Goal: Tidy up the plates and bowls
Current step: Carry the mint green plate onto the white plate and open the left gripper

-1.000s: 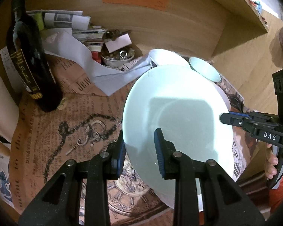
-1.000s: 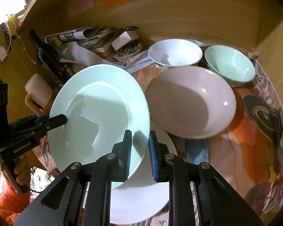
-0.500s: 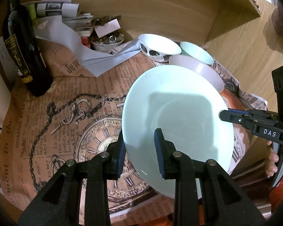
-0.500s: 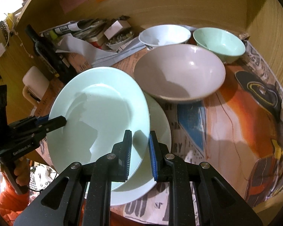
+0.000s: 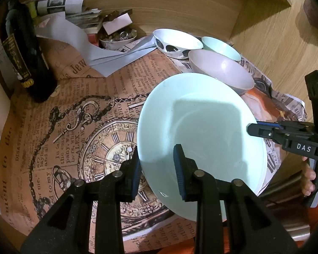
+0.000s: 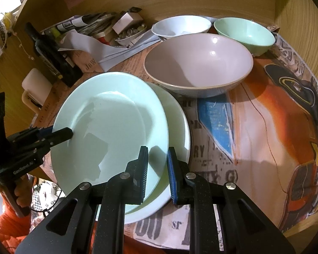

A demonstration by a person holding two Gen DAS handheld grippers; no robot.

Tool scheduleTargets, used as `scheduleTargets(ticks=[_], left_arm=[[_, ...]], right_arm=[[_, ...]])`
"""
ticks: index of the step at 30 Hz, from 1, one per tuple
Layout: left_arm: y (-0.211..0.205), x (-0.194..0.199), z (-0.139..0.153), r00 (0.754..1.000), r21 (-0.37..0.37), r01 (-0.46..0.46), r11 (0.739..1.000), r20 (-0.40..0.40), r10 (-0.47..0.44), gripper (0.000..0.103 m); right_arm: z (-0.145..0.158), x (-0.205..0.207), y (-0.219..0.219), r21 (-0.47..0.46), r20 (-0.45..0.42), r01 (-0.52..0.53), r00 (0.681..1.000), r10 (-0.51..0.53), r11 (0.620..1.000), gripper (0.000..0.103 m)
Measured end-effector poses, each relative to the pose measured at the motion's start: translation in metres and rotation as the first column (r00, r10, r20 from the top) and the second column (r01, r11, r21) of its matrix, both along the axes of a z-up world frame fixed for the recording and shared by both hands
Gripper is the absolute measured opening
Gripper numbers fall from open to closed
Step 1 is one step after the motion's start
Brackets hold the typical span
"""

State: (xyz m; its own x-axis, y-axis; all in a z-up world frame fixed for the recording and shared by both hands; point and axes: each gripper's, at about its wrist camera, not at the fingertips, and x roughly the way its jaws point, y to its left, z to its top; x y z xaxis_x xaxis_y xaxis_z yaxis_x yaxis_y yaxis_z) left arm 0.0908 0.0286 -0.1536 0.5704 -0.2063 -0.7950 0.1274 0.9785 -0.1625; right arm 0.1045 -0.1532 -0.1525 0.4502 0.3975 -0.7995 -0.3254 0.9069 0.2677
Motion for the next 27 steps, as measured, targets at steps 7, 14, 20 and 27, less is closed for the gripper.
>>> scheduleTargets(ticks=[7, 14, 20, 27], left_arm=[[-0.003, 0.008, -0.004, 1.0, 0.037, 0.003, 0.999, -0.025, -0.002, 0.031], [-0.005, 0.019, -0.008, 0.999, 0.063, 0.008, 0.998, -0.039, -0.006, 0.033], [-0.009, 0.025, -0.011, 0.998, 0.076, 0.028, 0.997, -0.05, -0.024, 0.034], [-0.015, 0.024, -0.012, 0.998, 0.113, 0.047, 0.992, -0.034, -0.043, 0.035]], right_arm=[[0.0, 0.0, -0.001, 0.006, -0.004, 0.002, 1.0, -0.002, 1.0, 0.017], [0.0, 0.0, -0.003, 0.013, -0.009, 0.008, 1.0, -0.008, 1.0, 0.016], [0.002, -0.004, -0.005, 0.002, 0.009, 0.009, 1.0, -0.009, 1.0, 0.016], [0.004, -0.008, -0.001, -0.041, 0.041, 0.009, 0.999, -0.007, 0.999, 0.016]])
